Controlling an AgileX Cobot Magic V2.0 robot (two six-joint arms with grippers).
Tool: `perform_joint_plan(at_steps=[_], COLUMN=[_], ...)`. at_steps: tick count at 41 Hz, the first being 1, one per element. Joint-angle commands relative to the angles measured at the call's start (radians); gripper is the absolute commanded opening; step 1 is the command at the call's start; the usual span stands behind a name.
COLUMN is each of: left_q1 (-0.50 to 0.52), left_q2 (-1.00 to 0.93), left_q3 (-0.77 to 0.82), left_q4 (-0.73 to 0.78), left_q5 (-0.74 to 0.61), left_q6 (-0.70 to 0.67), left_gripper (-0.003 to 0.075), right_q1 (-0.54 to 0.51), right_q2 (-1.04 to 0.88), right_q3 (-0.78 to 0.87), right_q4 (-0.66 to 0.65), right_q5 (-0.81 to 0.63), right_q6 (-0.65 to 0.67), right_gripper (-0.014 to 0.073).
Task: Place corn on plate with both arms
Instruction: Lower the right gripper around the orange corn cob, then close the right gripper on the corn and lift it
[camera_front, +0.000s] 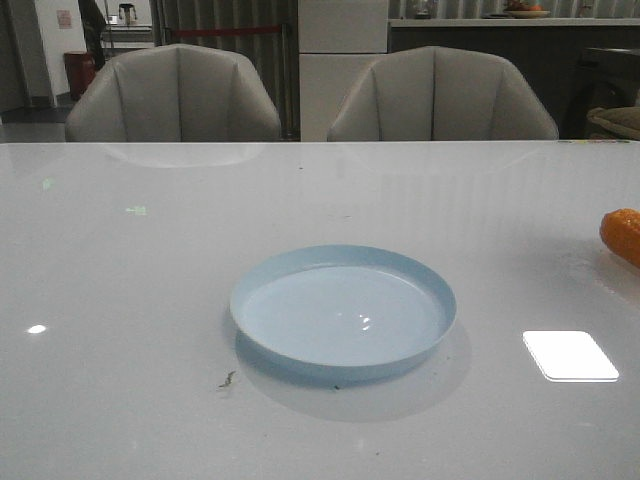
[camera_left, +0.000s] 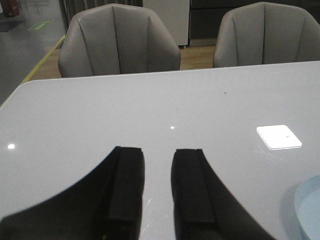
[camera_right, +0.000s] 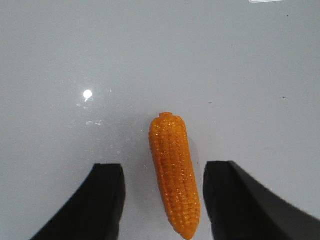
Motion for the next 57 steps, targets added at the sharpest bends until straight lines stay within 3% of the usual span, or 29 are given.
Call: perform_joint_plan(at_steps=[1, 14, 44, 53, 57], left_q1=[0.002, 0.002, 0.002, 0.002, 0.002], left_q2=[-0.007, -0.007, -0.007, -0.007, -0.007], left_q3=[-0.026, -0.026, -0.026, -0.026, -0.026], left_q4=[-0.009, -0.009, -0.009, -0.009, -0.009], left_q5=[-0.087, -0.087, -0.087, -0.087, -0.087], left_q6=[-0.006, -0.006, -0.006, -0.006, -0.006], left_gripper=[0.025, 0.025, 0.025, 0.025, 0.025], right_q1=[-0.007, -0.007, -0.007, -0.007, 0.003], right_q2=[0.063, 0.315, 0.495, 0.497, 0.494], right_q3=[-0.134, -0.323, -0.327, -0.327, -0.329], right_q4=[-0.036, -0.139, -0.078, -0.078, -0.078], right_q5=[0.078, 0.205, 0.163, 0.165, 0.169], right_q6=[-0.008, -0.008, -0.008, -0.011, -0.039], right_gripper=[0.0468, 0.0468, 0.0468, 0.0337, 0.0325])
